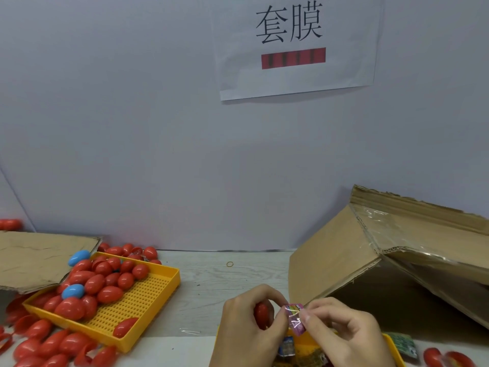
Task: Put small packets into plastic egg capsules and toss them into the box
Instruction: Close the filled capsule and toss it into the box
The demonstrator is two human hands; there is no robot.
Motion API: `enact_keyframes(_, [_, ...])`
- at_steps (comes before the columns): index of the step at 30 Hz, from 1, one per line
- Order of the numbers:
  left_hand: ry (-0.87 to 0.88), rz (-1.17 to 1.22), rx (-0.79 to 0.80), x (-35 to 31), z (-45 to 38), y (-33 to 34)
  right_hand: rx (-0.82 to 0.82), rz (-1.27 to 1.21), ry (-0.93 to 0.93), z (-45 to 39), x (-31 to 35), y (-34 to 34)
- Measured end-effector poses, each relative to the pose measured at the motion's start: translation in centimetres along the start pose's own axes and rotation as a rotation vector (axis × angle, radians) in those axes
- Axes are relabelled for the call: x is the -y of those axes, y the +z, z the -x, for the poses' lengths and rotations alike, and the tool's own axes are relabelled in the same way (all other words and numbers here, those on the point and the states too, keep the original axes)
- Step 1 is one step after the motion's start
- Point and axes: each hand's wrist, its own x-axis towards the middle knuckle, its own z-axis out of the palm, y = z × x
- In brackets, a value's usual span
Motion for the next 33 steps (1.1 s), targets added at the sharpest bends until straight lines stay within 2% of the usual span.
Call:
enact_keyframes(5, [-0.029,-0.035,0.062,0.3,-0.1,-0.1,-0.062,-0.013,-0.040,0.2,0.3,0.0])
enact_keyframes(17, [0.006,-0.010,0.012,0.3,-0.1,-0.3,0.081,-0.116,0.230,0.2,1.2,0.3])
enact_keyframes(21, [0.029,-0.041,0.033,0.2,-0.1,-0.4,0.051,-0.214,0.312,0.5,1.6,0.5])
enact_keyframes(24, [0.021,-0.043,0.072,0.1,-0.1,-0.5,0.027,-0.195,0.284,0.5,1.6,0.6])
enact_keyframes(29, [-0.052,-0.022,0.112,-0.4,0.0,-0.5,-0.007,-0.199,0.235,0.3,1.4,0.4])
enact_keyframes(33, [-0.287,0.077,0.181,-0.5,-0.1,-0.2,-0.145,-0.254,0.169,0.1,1.0,0.0])
